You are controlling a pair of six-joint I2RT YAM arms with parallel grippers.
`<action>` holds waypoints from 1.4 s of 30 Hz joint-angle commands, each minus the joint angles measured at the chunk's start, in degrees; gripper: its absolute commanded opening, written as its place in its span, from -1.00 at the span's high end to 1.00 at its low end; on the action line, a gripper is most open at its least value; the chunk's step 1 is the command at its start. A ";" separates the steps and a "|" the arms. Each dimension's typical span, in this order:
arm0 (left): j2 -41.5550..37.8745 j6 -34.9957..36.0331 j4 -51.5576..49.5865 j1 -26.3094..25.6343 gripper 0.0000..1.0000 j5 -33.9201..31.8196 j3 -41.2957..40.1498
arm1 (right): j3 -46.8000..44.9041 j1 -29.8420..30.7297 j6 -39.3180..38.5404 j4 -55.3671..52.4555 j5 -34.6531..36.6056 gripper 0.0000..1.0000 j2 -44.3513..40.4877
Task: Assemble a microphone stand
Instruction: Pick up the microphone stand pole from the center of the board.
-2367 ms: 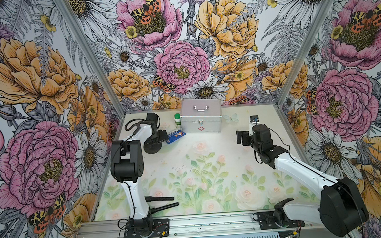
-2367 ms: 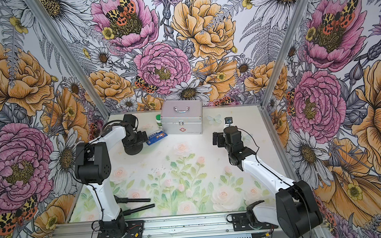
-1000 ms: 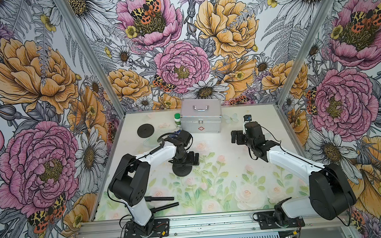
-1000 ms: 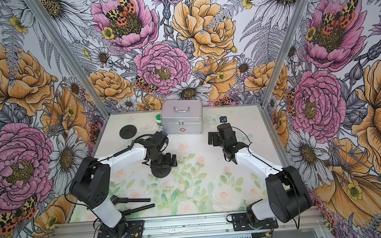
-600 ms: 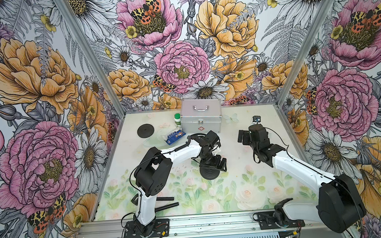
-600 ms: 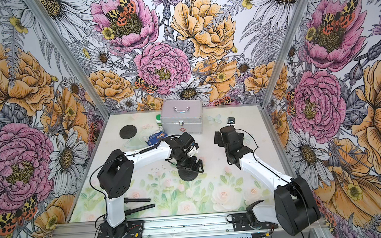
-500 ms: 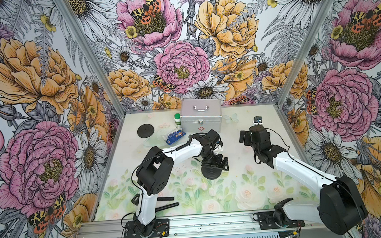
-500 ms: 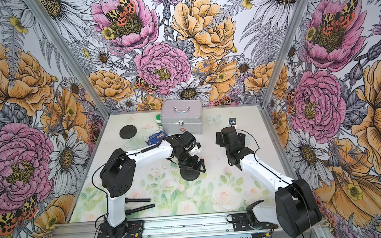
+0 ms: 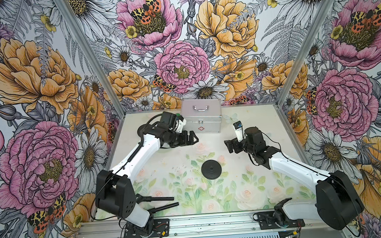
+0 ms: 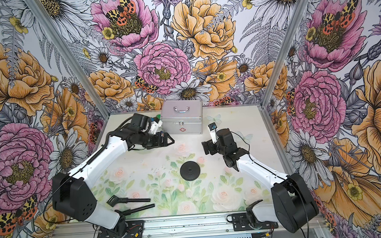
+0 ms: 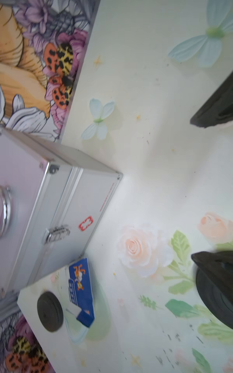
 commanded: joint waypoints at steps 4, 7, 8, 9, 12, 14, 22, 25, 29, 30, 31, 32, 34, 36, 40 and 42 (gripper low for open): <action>-6.41 -7.35 -1.96 18.78 -0.97 -9.75 -9.61 | 3.23 11.43 -14.98 5.62 -14.38 -0.89 6.48; -8.03 -7.44 -1.83 23.59 -0.97 -13.51 -10.95 | 7.78 18.30 -16.48 6.95 -15.78 -0.91 13.07; -8.22 -6.64 -1.92 24.29 -0.97 -14.97 -10.87 | 9.65 21.27 -17.84 7.28 -15.91 -0.91 15.78; -8.26 -6.09 -1.94 25.11 -0.98 -15.92 -10.77 | 11.63 24.01 -19.75 7.07 -16.08 -0.91 18.58; -9.02 -6.33 -1.80 27.25 -0.97 -16.73 -11.31 | 19.15 30.00 -23.14 5.35 -16.63 -0.88 27.23; -9.14 -6.49 -1.81 27.61 -0.97 -19.63 -11.49 | 24.36 32.76 -24.33 4.75 -18.35 -0.88 32.95; -8.43 -7.16 -1.42 28.18 -0.97 -26.06 -12.50 | 44.19 39.71 -29.35 -3.91 -25.16 -0.86 49.44; -7.79 -7.22 -1.33 28.35 -0.97 -27.22 -12.64 | 48.23 40.09 -28.32 -5.80 -23.79 -0.79 53.06; -7.30 -7.49 -0.58 28.40 -0.97 -27.53 -13.27 | 53.39 40.77 -27.85 -10.51 -22.50 -0.57 56.95; -7.13 -7.41 -0.49 28.44 -0.97 -27.44 -13.24 | 54.11 41.05 -28.22 -11.46 -21.22 -0.57 57.36; -7.03 -7.32 -0.59 28.49 -0.97 -27.30 -13.16 | 54.64 41.29 -28.72 -12.25 -20.18 -0.59 57.59; -7.03 -7.36 -0.55 28.44 -0.97 -27.31 -13.20 | 55.07 41.58 -29.60 -13.34 -19.66 -0.61 57.77; -7.36 -7.54 -0.51 28.46 -0.97 -27.71 -13.44 | 55.35 41.97 -30.38 -14.28 -19.54 -0.61 58.17; -7.47 -7.22 -0.54 28.46 -0.97 -28.21 -13.47 | 55.78 42.28 -30.88 -14.87 -18.76 -0.61 58.48; -8.20 -7.66 -0.54 28.69 -0.97 -28.11 -13.59 | 58.31 43.14 -35.41 -19.89 -14.40 -0.55 60.04; -8.71 -7.75 -0.54 28.68 -0.97 -28.46 -13.94 | 59.25 43.83 -36.87 -21.82 -12.07 -0.48 60.68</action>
